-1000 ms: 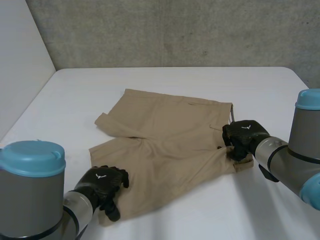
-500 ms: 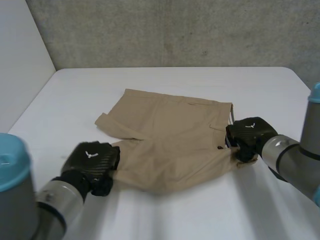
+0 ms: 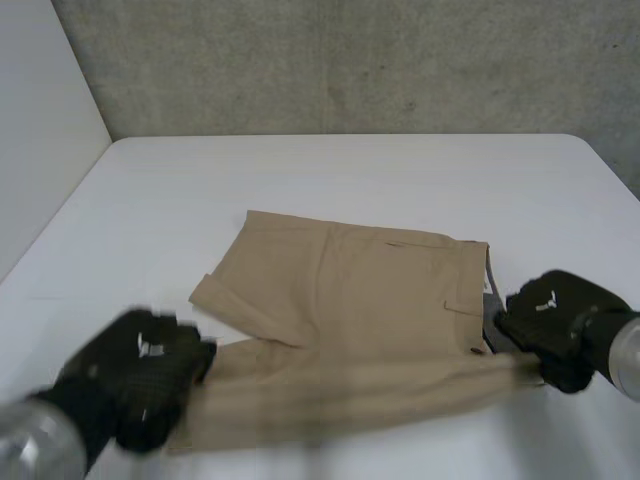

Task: Fold the shorts.

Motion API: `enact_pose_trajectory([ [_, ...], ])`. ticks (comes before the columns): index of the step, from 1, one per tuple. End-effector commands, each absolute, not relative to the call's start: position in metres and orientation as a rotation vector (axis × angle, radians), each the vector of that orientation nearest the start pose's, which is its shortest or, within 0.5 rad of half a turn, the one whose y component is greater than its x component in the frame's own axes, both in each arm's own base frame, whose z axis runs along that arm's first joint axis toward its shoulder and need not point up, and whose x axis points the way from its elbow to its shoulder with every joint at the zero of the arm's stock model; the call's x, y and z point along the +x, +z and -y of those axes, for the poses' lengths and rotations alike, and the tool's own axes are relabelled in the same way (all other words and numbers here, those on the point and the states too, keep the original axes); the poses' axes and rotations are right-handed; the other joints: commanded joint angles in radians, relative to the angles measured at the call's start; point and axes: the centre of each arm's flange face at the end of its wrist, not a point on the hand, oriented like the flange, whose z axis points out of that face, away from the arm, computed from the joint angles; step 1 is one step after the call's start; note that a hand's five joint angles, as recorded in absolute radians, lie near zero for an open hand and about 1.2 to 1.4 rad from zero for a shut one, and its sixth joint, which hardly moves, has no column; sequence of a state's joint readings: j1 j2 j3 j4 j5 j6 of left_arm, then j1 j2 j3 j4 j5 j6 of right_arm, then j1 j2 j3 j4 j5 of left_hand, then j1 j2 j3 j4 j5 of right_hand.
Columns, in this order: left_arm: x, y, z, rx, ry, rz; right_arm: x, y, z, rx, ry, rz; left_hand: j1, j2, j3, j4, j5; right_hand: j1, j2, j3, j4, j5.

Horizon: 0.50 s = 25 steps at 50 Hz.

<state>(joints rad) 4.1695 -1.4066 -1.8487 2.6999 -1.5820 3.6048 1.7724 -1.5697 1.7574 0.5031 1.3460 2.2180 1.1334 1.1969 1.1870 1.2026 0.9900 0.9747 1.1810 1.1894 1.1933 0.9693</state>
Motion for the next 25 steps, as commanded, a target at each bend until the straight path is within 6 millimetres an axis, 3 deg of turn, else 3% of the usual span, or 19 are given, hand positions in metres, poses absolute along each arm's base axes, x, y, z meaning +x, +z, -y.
enact_pose_trajectory([
  [1,-0.248,0.233,0.194,1.195,-1.752,-2.291,0.211,0.208,0.243,-1.487,-1.48,-2.4,0.263,0.199,0.209,0.194,0.232,0.422,0.215,0.207,0.203,0.252],
  [5,-0.27,0.225,0.237,1.178,-1.824,-2.215,0.224,0.207,0.263,-1.467,-1.556,-2.402,0.263,0.199,0.209,0.194,0.232,0.422,0.215,0.207,0.203,0.252],
  [6,-0.279,0.219,0.257,1.162,-1.833,-2.193,0.227,0.206,0.268,-1.465,-1.577,-2.405,0.263,0.199,0.209,0.194,0.232,0.422,0.215,0.207,0.203,0.252],
  [9,-0.295,0.208,0.293,1.099,-1.853,-2.153,0.241,0.198,0.29,-1.449,-1.673,-2.423,0.263,0.199,0.209,0.194,0.232,0.422,0.215,0.207,0.203,0.252],
  [15,-0.327,0.181,0.335,1.028,-1.915,-2.071,0.263,0.189,0.331,-1.391,-1.937,-2.36,0.263,0.199,0.209,0.194,0.232,0.422,0.215,0.207,0.203,0.252],
  [20,-0.349,0.151,0.372,1.019,-2.0,-1.877,0.274,0.172,0.36,-1.351,-2.094,-2.282,0.263,0.199,0.209,0.194,0.232,0.422,0.215,0.207,0.203,0.252],
  [25,-0.359,0.138,0.39,1.009,-2.039,-1.68,0.282,0.15,0.38,-1.321,-2.172,-2.248,0.263,0.199,0.209,0.194,0.232,0.422,0.215,0.207,0.203,0.252],
])
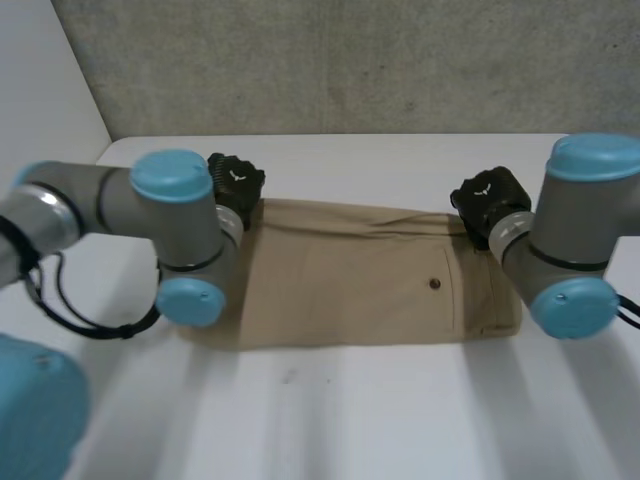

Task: Fold the shorts.

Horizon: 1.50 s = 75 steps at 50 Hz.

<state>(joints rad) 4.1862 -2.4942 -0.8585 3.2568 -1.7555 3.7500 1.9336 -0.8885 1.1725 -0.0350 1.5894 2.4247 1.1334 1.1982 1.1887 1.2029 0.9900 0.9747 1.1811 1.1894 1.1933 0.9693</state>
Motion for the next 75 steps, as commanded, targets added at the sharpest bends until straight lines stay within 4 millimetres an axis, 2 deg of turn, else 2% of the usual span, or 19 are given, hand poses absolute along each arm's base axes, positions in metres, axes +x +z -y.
enact_pose_trajectory([
  [1,-0.36,0.136,0.392,1.007,-2.045,-1.657,0.285,0.144,0.384,-1.317,-2.197,-2.235,0.263,0.198,0.208,0.193,0.232,0.422,0.215,0.207,0.203,0.252],
  [5,-0.365,0.128,0.397,0.98,-2.095,-1.581,0.288,0.129,0.393,-1.288,-2.259,-2.229,0.26,0.196,0.205,0.191,0.229,0.33,0.123,0.115,0.111,0.16],
  [6,-0.366,0.129,0.397,0.97,-2.11,-1.569,0.29,0.127,0.394,-1.282,-2.273,-2.222,0.057,-0.008,0.002,-0.013,0.026,-0.093,-0.299,-0.308,-0.311,-0.262],
  [7,-0.367,0.129,0.397,0.961,-2.124,-1.558,0.29,0.125,0.395,-1.274,-2.289,-2.218,-0.271,-0.336,-0.326,-0.34,-0.302,-0.704,-0.911,-0.919,-0.923,-0.874],
  [8,-0.369,0.128,0.395,0.954,-2.141,-1.545,0.29,0.126,0.395,-1.265,-2.302,-2.214,-0.774,-0.839,-0.829,-0.843,-0.805,-0.8,-1.007,-1.015,-1.019,-0.969],
  [9,-0.371,0.129,0.393,0.952,-2.151,-1.536,0.29,0.127,0.396,-1.254,-2.312,-2.209,-0.907,-0.972,-0.962,-0.976,-0.938,-0.8,-1.007,-1.015,-1.019,-0.969],
  [14,-0.379,0.137,0.378,0.955,-2.204,-1.504,0.289,0.16,0.393,-1.142,-2.382,-2.147,-0.958,-1.023,-1.013,-1.028,-0.989,-0.8,-1.007,-1.015,-1.019,-0.969],
  [15,-0.378,0.142,0.376,0.949,-2.211,-1.498,0.287,0.18,0.388,-1.071,-2.404,-2.116,-0.958,-1.023,-1.013,-1.028,-0.989,-0.8,-1.007,-1.015,-1.019,-0.969],
  [19,-0.369,0.159,0.364,0.943,-2.206,-1.508,0.278,0.215,0.371,-0.923,-2.392,-2.065,-0.958,-1.023,-1.013,-1.028,-0.989,-0.8,-1.007,-1.015,-1.019,-0.969],
  [23,-0.356,0.184,0.345,0.933,-2.229,-1.555,0.266,0.234,0.345,-0.903,-2.29,-2.065,-0.955,-1.02,-1.01,-1.025,-0.986,-0.8,-1.007,-1.015,-1.019,-0.969],
  [26,-0.341,0.19,0.325,0.914,-2.24,-1.686,0.254,0.231,0.333,-0.925,-2.185,-2.127,-0.949,-1.014,-1.005,-1.019,-0.98,-0.8,-1.007,-1.015,-1.019,-0.969],
  [31,-0.32,0.193,0.292,0.873,-2.242,-1.978,0.234,0.197,0.304,-0.968,-1.871,-2.307,-0.946,-1.011,-1.002,-1.016,-0.977,-0.658,-0.864,-0.873,-0.877,-0.827],
  [36,-0.306,0.187,0.259,0.85,-2.196,-2.333,0.221,0.169,0.289,-0.95,-1.716,-2.405,-0.935,-0.999,-0.99,-1.004,-0.966,-0.561,-0.767,-0.776,-0.78,-0.73],
  [45,-0.285,0.175,0.245,0.772,-2.067,-2.5,0.213,0.139,0.295,-0.92,-1.737,-2.421,-0.935,-0.999,-0.99,-1.004,-0.966,-0.359,-0.565,-0.573,-0.577,-0.528],
  [49,-0.28,0.172,0.249,0.751,-2.055,-2.5,0.21,0.129,0.306,-0.91,-1.778,-2.417,-0.935,-0.999,-0.99,-1.004,-0.966,-0.127,-0.333,-0.342,-0.345,-0.296],
  [53,-0.277,0.173,0.252,0.73,-2.053,-2.497,0.205,0.122,0.315,-0.898,-1.786,-2.439,-0.935,-0.999,-0.99,-1.004,-0.966,0.341,0.135,0.127,0.123,0.172],
  [66,-0.275,0.181,0.25,0.726,-2.069,-2.485,0.167,0.158,0.331,-0.802,-1.871,-2.516,-0.938,-1.002,-0.993,-1.007,-0.969,0.422,0.215,0.207,0.203,0.252],
  [70,-0.274,0.189,0.25,0.715,-2.101,-2.466,0.156,0.17,0.335,-0.892,-1.881,-2.566,-0.938,-1.002,-0.993,-1.007,-0.969,0.422,0.215,0.207,0.203,0.252],
  [75,-0.271,0.196,0.252,0.691,-2.124,-2.447,0.163,0.193,0.341,-1.096,-1.986,-2.512,-0.938,-1.002,-0.993,-1.007,-0.969,0.422,0.215,0.207,0.203,0.252],
])
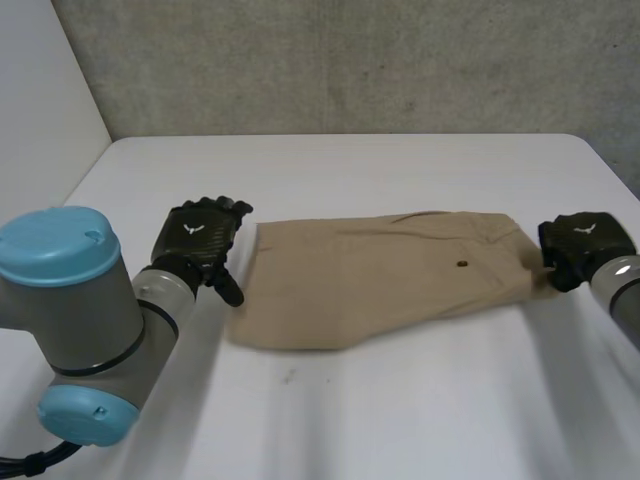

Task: Fold the shorts.

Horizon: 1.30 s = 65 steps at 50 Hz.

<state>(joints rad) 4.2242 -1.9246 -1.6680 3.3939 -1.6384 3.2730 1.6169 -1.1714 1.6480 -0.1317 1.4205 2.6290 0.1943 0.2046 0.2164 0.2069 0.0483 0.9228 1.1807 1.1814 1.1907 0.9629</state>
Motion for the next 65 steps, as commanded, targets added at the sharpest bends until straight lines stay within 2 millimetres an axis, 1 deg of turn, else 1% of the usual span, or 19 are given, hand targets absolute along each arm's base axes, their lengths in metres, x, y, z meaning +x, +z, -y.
enact_pose_trajectory([
  [1,-0.271,0.197,0.252,0.689,-2.133,-2.441,0.171,0.199,0.34,-1.119,-2.006,-2.479,0.002,-0.009,-0.021,-0.011,-0.027,0.473,0.216,0.215,0.206,0.259],
  [3,-0.27,0.198,0.253,0.682,-2.135,-2.437,0.193,0.211,0.334,-1.171,-2.056,-2.373,0.002,-0.009,-0.021,-0.011,-0.027,0.473,0.216,0.215,0.206,0.259],
  [4,-0.27,0.198,0.253,0.682,-2.137,-2.436,0.223,0.227,0.324,-1.225,-2.106,-2.235,0.002,-0.009,-0.021,-0.011,-0.027,0.473,0.216,0.215,0.206,0.259],
  [9,-0.264,0.199,0.258,0.632,-2.127,-2.422,0.284,0.246,0.295,-1.315,-2.134,-1.965,-0.001,-0.012,-0.023,-0.014,-0.03,0.473,0.216,0.215,0.206,0.259],
  [11,-0.262,0.201,0.26,0.607,-2.135,-2.407,0.304,0.244,0.283,-1.362,-2.108,-1.891,-0.001,-0.012,-0.023,-0.014,-0.03,0.473,0.216,0.215,0.206,0.259],
  [12,-0.261,0.202,0.261,0.597,-2.134,-2.403,0.329,0.24,0.263,-1.418,-2.068,-1.795,-0.004,-0.015,-0.026,-0.017,-0.033,0.473,0.216,0.215,0.206,0.259],
  [14,-0.255,0.205,0.265,0.556,-2.134,-2.386,0.354,0.235,0.24,-1.477,-2.029,-1.684,-0.016,-0.026,-0.038,-0.029,-0.044,0.473,0.216,0.215,0.206,0.259],
  [15,-0.254,0.206,0.266,0.546,-2.14,-2.378,0.375,0.227,0.22,-1.52,-1.983,-1.589,-0.019,-0.029,-0.041,-0.031,-0.047,0.473,0.216,0.215,0.206,0.259],
  [20,-0.247,0.217,0.274,0.485,-2.201,-2.316,0.408,0.196,0.18,-1.607,-1.845,-1.437,-0.02,-0.03,-0.042,-0.032,-0.048,0.473,0.216,0.215,0.206,0.259],
  [23,-0.245,0.219,0.279,0.464,-2.221,-2.293,0.413,0.178,0.172,-1.637,-1.785,-1.437,-0.02,-0.03,-0.042,-0.032,-0.048,0.454,0.196,0.196,0.186,0.239],
  [26,-0.242,0.221,0.283,0.444,-2.229,-2.276,0.413,0.179,0.174,-1.627,-1.787,-1.445,-0.02,-0.03,-0.042,-0.032,-0.048,-0.14,-0.398,-0.399,-0.408,-0.355],
  [27,-0.241,0.221,0.283,0.442,-2.23,-2.274,0.413,0.185,0.175,-1.611,-1.806,-1.446,-0.02,-0.03,-0.042,-0.032,-0.048,-0.433,-0.691,-0.691,-0.701,-0.647],
  [31,-0.241,0.225,0.287,0.432,-2.245,-2.263,0.407,0.219,0.178,-1.468,-1.867,-1.463,-0.02,-0.03,-0.042,-0.032,-0.048,-0.748,-1.006,-1.007,-1.016,-0.963],
  [34,-0.242,0.231,0.291,0.428,-2.274,-2.241,0.397,0.246,0.193,-1.245,-1.877,-1.528,-0.02,-0.03,-0.042,-0.032,-0.048,-0.748,-1.006,-1.007,-1.016,-0.963],
  [40,-0.253,0.242,0.294,0.439,-2.335,-2.211,0.363,0.27,0.24,-0.882,-1.924,-1.677,-0.016,-0.026,-0.038,-0.029,-0.045,-0.748,-1.006,-1.007,-1.016,-0.963],
  [48,-0.301,0.232,0.265,0.637,-2.38,-2.267,0.311,0.254,0.285,-0.706,-2.01,-1.977,-0.001,-0.012,-0.023,-0.014,-0.03,-0.748,-1.006,-1.007,-1.016,-0.963],
  [50,-0.305,0.226,0.262,0.656,-2.362,-2.281,0.302,0.245,0.292,-0.693,-1.965,-2.049,-0.001,-0.012,-0.023,-0.014,-0.03,-0.607,-0.865,-0.865,-0.875,-0.822],
  [54,-0.308,0.218,0.26,0.676,-2.337,-2.302,0.302,0.226,0.297,-0.633,-1.863,-2.092,-0.001,-0.012,-0.023,-0.014,-0.03,-0.506,-0.764,-0.765,-0.774,-0.721],
  [65,-0.305,0.206,0.26,0.68,-2.286,-2.335,0.328,0.209,0.317,-0.394,-1.627,-1.989,0.002,-0.009,-0.021,-0.011,-0.027,-0.321,-0.579,-0.58,-0.589,-0.536],
])
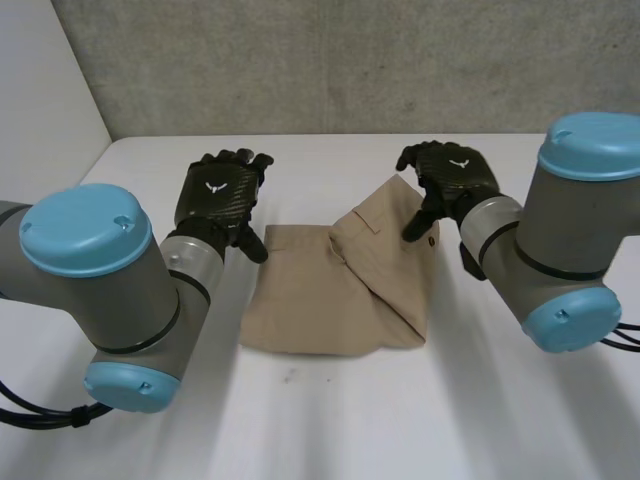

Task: Fold the shorts.

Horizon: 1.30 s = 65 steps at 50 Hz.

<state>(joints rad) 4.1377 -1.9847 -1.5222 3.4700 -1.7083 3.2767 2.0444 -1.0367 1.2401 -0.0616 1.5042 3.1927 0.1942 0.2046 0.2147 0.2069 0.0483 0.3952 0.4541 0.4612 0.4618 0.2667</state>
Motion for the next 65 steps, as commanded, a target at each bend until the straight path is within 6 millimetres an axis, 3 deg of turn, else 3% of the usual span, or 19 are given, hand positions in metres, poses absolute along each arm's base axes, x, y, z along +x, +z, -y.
enact_pose_trajectory([
  [1,-0.303,0.205,0.26,0.674,-2.281,-2.338,0.33,0.207,0.32,-0.395,-1.628,-1.986,0.002,-0.009,-0.019,-0.011,-0.027,0.207,0.148,0.14,0.14,0.16],
  [8,-0.302,0.205,0.261,0.668,-2.279,-2.337,0.358,0.176,0.322,-0.456,-1.593,-1.989,0.002,-0.009,-0.019,-0.011,-0.027,0.256,0.197,0.19,0.19,0.21],
  [14,-0.302,0.204,0.261,0.669,-2.275,-2.34,0.369,0.143,0.322,-0.598,-1.614,-2.044,0.002,-0.009,-0.019,-0.011,-0.027,0.251,0.192,0.185,0.184,0.205],
  [18,-0.302,0.204,0.261,0.669,-2.275,-2.34,0.375,0.133,0.316,-0.649,-1.606,-2.051,0.002,-0.009,-0.019,-0.011,-0.027,0.256,0.197,0.19,0.19,0.21],
  [19,-0.302,0.204,0.261,0.669,-2.275,-2.34,0.378,0.132,0.316,-0.654,-1.609,-2.046,0.002,-0.009,-0.019,-0.011,-0.027,0.323,0.264,0.257,0.257,0.277],
  [22,-0.302,0.205,0.261,0.669,-2.279,-2.336,0.381,0.132,0.317,-0.661,-1.638,-2.045,0.002,-0.009,-0.019,-0.011,-0.027,0.909,0.85,0.842,0.842,0.862],
  [23,-0.301,0.205,0.262,0.667,-2.278,-2.335,0.38,0.134,0.319,-0.664,-1.653,-2.044,0.002,-0.009,-0.019,-0.011,-0.027,1.0,0.941,0.934,0.934,0.954],
  [27,-0.3,0.205,0.263,0.659,-2.278,-2.333,0.382,0.152,0.32,-0.706,-1.737,-2.002,0.002,-0.009,-0.019,-0.011,-0.027,1.001,0.942,0.935,0.934,0.955],
  [29,-0.299,0.208,0.265,0.649,-2.286,-2.325,0.385,0.173,0.318,-0.718,-1.8,-1.935,0.002,-0.009,-0.019,-0.011,-0.027,1.001,0.942,0.935,0.934,0.955],
  [34,-0.292,0.216,0.273,0.602,-2.304,-2.297,0.402,0.213,0.29,-0.764,-1.838,-1.778,-0.004,-0.015,-0.025,-0.017,-0.033,1.001,0.942,0.935,0.934,0.955],
  [36,-0.282,0.228,0.28,0.536,-2.329,-2.254,0.406,0.216,0.28,-0.792,-1.814,-1.752,-0.004,-0.015,-0.025,-0.017,-0.033,1.001,0.942,0.935,0.934,0.955],
  [43,-0.259,0.247,0.298,0.405,-2.355,-2.185,0.433,0.183,0.204,-1.064,-1.511,-1.623,-0.007,-0.018,-0.028,-0.02,-0.036,1.001,0.942,0.935,0.934,0.955],
  [49,-0.255,0.249,0.303,0.379,-2.358,-2.174,0.436,0.151,0.188,-1.215,-1.46,-1.62,-0.004,-0.015,-0.025,-0.017,-0.033,1.001,0.942,0.935,0.934,0.955],
  [50,-0.255,0.248,0.304,0.38,-2.356,-2.175,0.436,0.15,0.188,-1.229,-1.469,-1.621,-0.004,-0.015,-0.025,-0.017,-0.033,0.947,0.888,0.881,0.88,0.901],
  [51,-0.255,0.248,0.304,0.381,-2.352,-2.178,0.435,0.149,0.19,-1.249,-1.494,-1.627,-0.007,-0.018,-0.028,-0.02,-0.036,0.615,0.556,0.549,0.548,0.569],
  [54,-0.255,0.244,0.303,0.387,-2.34,-2.19,0.434,0.156,0.194,-1.243,-1.542,-1.633,-0.007,-0.018,-0.028,-0.02,-0.036,0.064,0.005,-0.002,-0.002,0.018],
  [55,-0.255,0.244,0.303,0.385,-2.339,-2.189,0.433,0.168,0.198,-1.22,-1.588,-1.631,-0.01,-0.02,-0.031,-0.023,-0.039,-0.173,-0.232,-0.239,-0.239,-0.219],
  [61,-0.26,0.238,0.298,0.412,-2.325,-2.213,0.424,0.213,0.204,-1.098,-1.728,-1.634,-0.016,-0.026,-0.036,-0.029,-0.045,-0.221,-0.28,-0.287,-0.287,-0.267],
  [65,-0.266,0.236,0.291,0.445,-2.319,-2.233,0.41,0.227,0.222,-0.936,-1.764,-1.702,-0.019,-0.029,-0.039,-0.031,-0.047,-0.221,-0.28,-0.287,-0.287,-0.267],
])
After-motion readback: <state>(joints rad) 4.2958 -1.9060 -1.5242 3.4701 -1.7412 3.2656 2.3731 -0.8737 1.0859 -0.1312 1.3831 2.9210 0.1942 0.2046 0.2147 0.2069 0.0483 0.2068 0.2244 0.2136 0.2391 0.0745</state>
